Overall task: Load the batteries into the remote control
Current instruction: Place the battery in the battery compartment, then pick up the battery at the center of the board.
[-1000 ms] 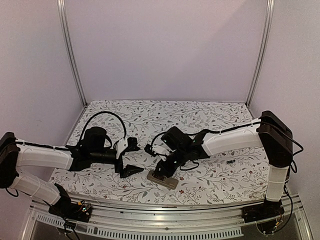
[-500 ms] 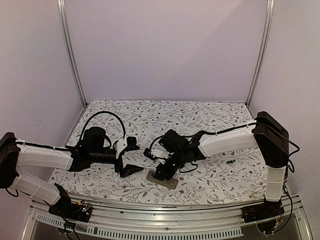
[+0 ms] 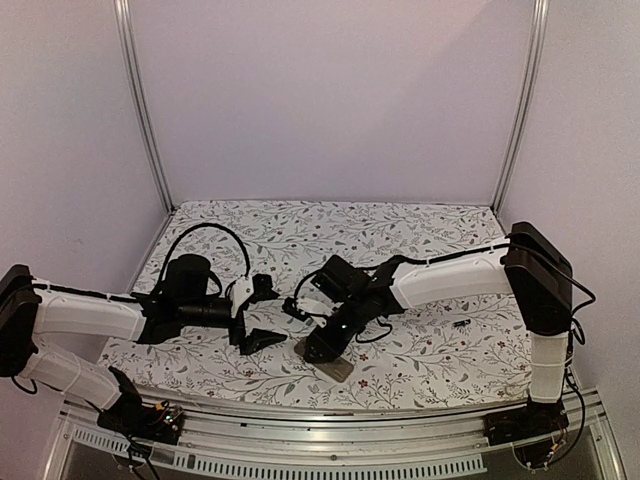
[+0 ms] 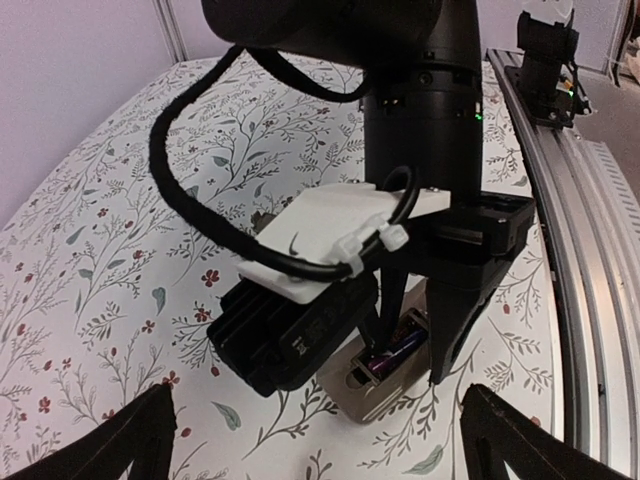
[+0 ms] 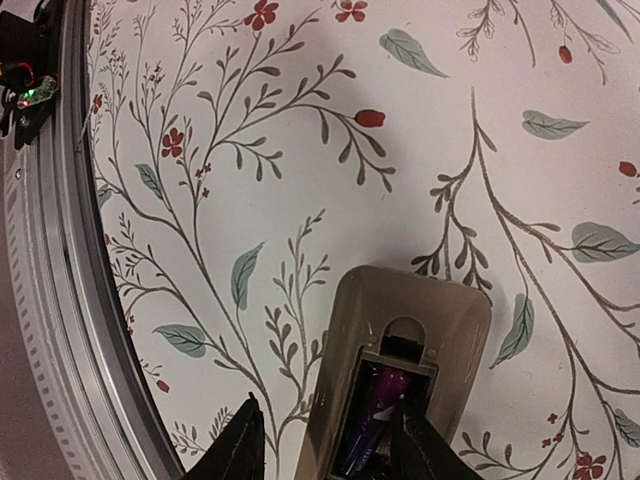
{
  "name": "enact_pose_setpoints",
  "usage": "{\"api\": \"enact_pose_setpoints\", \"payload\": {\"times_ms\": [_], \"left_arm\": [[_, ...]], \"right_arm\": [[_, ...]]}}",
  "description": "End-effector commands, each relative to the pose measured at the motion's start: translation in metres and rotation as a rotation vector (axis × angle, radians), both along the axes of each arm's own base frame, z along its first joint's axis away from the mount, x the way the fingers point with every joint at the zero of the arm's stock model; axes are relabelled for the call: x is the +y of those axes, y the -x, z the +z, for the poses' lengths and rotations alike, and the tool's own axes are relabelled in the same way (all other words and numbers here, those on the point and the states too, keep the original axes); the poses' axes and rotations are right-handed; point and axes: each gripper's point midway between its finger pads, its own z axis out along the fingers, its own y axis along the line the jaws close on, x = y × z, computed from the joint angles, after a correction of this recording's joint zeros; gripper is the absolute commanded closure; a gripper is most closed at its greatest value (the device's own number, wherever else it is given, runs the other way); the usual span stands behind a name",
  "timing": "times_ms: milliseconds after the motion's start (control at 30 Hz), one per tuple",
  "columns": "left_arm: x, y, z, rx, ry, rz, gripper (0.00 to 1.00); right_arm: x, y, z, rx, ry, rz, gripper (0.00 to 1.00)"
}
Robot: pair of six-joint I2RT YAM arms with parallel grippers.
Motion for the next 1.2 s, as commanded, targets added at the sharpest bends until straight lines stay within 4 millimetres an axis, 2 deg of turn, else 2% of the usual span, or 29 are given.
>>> {"api": "enact_pose_setpoints", "payload": {"times_ms": [0,133,267,333,367,400,500,533,567,700,900,1000,1100,1167], "left_arm": [[0.003,-0.002,-0.003,-0.008,-0.002,-0.001,0.00],[0.004,-0.005,0.000,-0.033,0.000,0.007,0.00],[0.006,-0.010,0.003,-0.032,0.010,0.022,0.00],[0.007,-0.011,0.003,-0.021,0.012,0.032,0.00],[0.007,-0.012,0.003,-0.008,0.016,0.047,0.01],[0.008,-0.014,0.005,0.005,0.026,0.066,0.01],[0.011,-0.027,0.013,0.067,0.072,0.170,0.02],[0.012,-0.031,0.015,0.100,0.091,0.211,0.02],[0.014,-0.035,0.017,0.149,0.114,0.259,0.03],[0.019,-0.037,0.014,0.243,0.145,0.329,0.05],[0.026,-0.038,0.016,0.216,0.161,0.364,0.06],[0.026,-0.035,0.016,0.208,0.171,0.353,0.06],[0.025,-0.029,0.017,0.190,0.190,0.321,0.07],[0.024,-0.025,0.019,0.171,0.210,0.297,0.08]], "right_arm": [[0.004,0.006,0.013,0.002,-0.015,0.028,0.58],[0.009,0.002,0.031,-0.025,-0.055,0.022,0.58],[0.010,-0.008,0.059,-0.053,-0.123,-0.003,0.58],[0.007,-0.013,0.067,-0.065,-0.140,-0.028,0.58],[0.003,-0.017,0.065,-0.083,-0.124,-0.052,0.57],[-0.002,-0.021,0.062,-0.098,-0.106,-0.084,0.52],[-0.015,-0.023,0.045,-0.094,-0.034,-0.162,0.25],[-0.016,-0.021,0.041,-0.094,-0.020,-0.172,0.06],[-0.017,-0.017,0.038,-0.096,-0.009,-0.180,0.02],[-0.021,-0.009,0.028,-0.123,0.050,-0.203,0.01],[-0.033,0.001,0.001,-0.097,0.169,-0.239,0.01],[-0.038,0.002,-0.005,-0.098,0.191,-0.248,0.01],[-0.042,-0.006,0.006,-0.129,0.164,-0.287,0.01],[-0.052,-0.028,0.024,-0.208,0.149,-0.360,0.01]]}}
